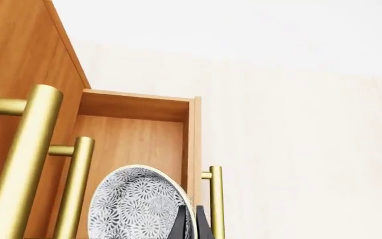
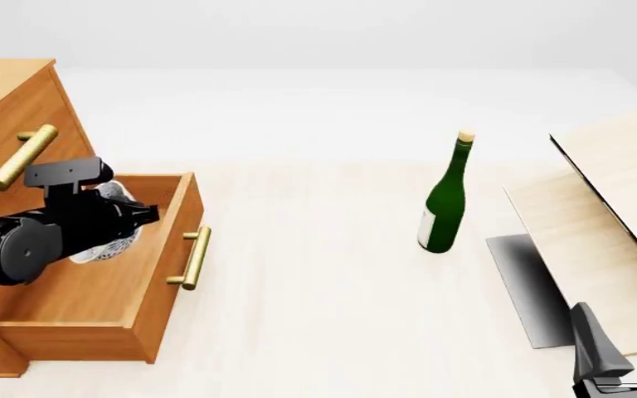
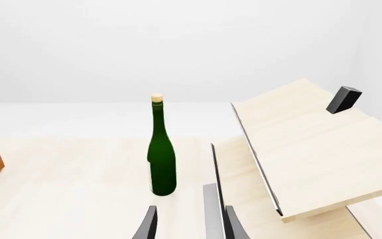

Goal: Put the bowl in the bottom drawer of the cabinet.

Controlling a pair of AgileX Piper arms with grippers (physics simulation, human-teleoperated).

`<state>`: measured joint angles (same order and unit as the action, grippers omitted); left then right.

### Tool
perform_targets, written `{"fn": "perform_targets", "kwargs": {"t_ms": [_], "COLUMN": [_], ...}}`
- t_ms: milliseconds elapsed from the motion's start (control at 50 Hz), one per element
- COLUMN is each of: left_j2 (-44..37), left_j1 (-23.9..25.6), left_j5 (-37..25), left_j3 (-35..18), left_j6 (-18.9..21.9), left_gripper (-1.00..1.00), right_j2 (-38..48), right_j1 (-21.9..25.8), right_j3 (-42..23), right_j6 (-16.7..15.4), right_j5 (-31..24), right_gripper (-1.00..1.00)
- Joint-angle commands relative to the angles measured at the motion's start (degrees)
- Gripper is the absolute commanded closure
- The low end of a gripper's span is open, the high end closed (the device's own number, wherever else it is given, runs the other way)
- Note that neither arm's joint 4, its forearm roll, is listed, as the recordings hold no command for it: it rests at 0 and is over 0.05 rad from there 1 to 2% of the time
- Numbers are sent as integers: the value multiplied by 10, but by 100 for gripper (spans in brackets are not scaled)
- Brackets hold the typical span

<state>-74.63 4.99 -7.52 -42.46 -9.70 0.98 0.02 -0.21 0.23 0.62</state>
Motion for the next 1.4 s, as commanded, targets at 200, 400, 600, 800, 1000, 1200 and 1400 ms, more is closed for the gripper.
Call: {"fn": "perform_targets", "kwargs": {"t_ms": [200, 400, 600, 800, 1000, 1200, 1400], "left_j2": [-27, -28, -38, -72, -81, -88, -96], "left_j1": [-18, -17, -15, -12, -18, -32, -44], "left_j5": [35, 15, 23, 67, 73, 87, 90], "left_j3": [14, -3, -3, 14, 15, 25, 26], "left_j6": [4, 1, -2, -11, -11, -4, 9], "left_gripper": [100, 100, 100, 100, 100, 100, 100], "right_j2": [0, 0, 0, 0, 0, 0, 0], "right_j1": [0, 0, 0, 0, 0, 0, 0], "right_j3": [0, 0, 0, 0, 0, 0, 0], "right_j6": [0, 0, 0, 0, 0, 0, 0], "right_j5": [0, 0, 0, 0, 0, 0, 0], "right_gripper": [-100, -100, -100, -100, -100, -100, -100]}}
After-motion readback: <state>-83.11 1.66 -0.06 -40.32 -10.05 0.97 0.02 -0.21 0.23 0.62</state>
